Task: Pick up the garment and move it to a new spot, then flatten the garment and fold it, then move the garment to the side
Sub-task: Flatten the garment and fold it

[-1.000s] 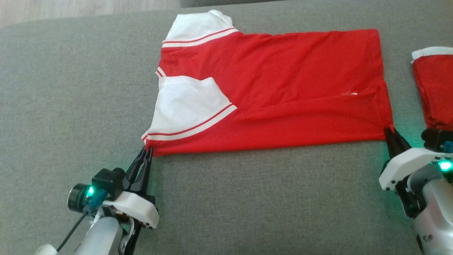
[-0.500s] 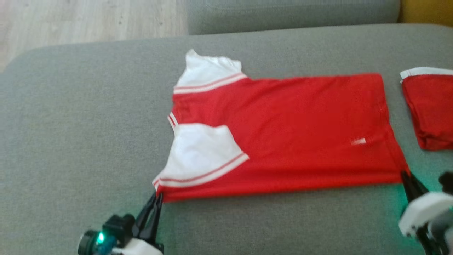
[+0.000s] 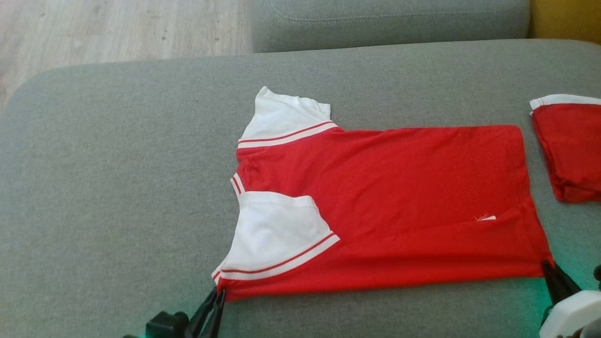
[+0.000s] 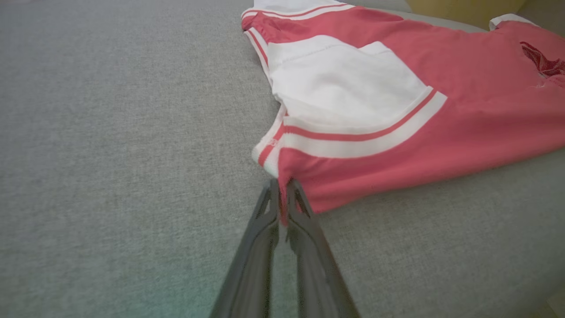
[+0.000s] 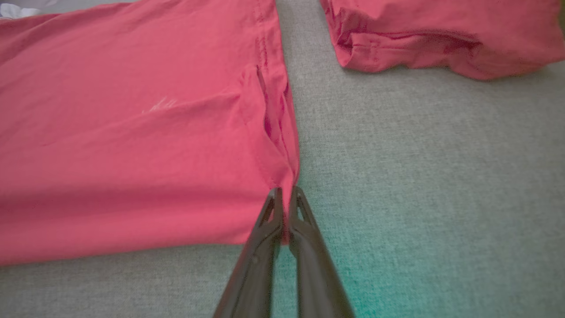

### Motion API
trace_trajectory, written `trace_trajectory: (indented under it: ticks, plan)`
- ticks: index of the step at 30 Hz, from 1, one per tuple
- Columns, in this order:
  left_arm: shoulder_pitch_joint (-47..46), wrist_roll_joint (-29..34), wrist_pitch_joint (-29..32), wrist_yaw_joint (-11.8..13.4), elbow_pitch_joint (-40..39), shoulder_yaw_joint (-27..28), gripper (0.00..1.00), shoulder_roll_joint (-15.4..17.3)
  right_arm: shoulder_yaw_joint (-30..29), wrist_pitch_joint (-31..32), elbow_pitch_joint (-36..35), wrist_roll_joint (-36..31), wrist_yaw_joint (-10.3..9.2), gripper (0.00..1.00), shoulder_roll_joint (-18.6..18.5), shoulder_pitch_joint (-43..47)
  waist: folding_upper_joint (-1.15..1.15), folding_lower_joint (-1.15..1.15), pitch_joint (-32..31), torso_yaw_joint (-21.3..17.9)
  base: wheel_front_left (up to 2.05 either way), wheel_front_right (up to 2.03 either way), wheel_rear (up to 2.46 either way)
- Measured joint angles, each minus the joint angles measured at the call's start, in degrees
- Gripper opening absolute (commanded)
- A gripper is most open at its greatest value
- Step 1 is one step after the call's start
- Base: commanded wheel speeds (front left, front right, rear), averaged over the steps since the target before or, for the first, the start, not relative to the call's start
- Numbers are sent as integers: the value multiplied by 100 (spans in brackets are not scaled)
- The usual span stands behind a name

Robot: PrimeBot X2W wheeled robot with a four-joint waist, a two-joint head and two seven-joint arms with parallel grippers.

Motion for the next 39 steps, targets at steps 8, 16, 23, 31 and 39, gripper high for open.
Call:
trace_trajectory:
  ticks: [8,16,23,31,39]
  plan:
    - [-210,18,222,-12,-200,-21,100,232,-417,97,-579,-226,0,100,142,114,0,0,163,-96,0,0,0]
    - [-2354,152,1024,-573,-555,9,100,805,-461,115,-1244,-348,0,100,227,24,0,1,652,-221,0,0,0]
    - [-5002,-512,2284,-722,-225,-758,100,1363,-252,174,-1618,-388,0,100,244,-475,0,2,1350,-451,0,0,0]
    - [-6715,-1817,3499,-762,846,-1927,100,1745,-75,212,-1646,-387,0,100,238,-847,0,3,2058,-890,0,0,0]
    - [-7525,-2142,3983,-762,1579,-2655,100,2028,51,55,-1605,-374,0,100,303,-1033,0,1,2448,-1347,0,0,0]
